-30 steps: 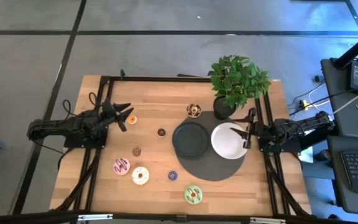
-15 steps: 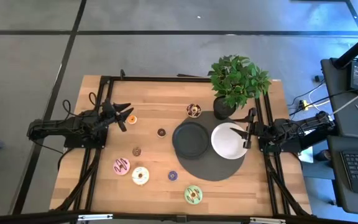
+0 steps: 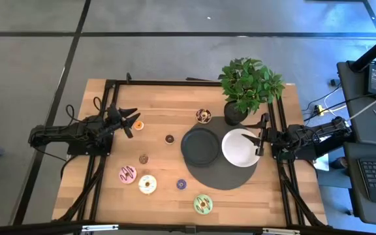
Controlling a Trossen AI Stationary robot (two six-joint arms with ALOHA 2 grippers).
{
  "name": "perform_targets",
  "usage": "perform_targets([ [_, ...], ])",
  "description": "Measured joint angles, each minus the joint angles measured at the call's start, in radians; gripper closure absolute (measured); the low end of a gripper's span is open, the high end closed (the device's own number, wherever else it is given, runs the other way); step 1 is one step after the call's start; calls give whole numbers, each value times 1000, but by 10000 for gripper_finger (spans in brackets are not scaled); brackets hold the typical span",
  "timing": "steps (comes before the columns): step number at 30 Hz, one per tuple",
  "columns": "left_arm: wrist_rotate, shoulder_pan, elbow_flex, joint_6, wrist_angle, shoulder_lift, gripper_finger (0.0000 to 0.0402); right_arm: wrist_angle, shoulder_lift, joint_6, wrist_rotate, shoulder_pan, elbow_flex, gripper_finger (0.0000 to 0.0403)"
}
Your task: Pick & Place donuts
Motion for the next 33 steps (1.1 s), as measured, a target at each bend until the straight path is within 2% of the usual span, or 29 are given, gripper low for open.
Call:
perform_targets([
  [24, 0, 0, 0, 0, 0, 0, 262, 0, 0, 8, 0, 0, 0, 231],
  [28, 0, 0, 0, 0, 0, 0, 263, 6, 0, 269, -72, 0, 0, 231],
  [31, 0, 0, 0, 0, 0, 0, 263, 36, 0, 467, -80, 0, 0, 231],
  [33, 0, 0, 0, 0, 0, 0, 263, 44, 0, 539, -80, 0, 0, 231],
])
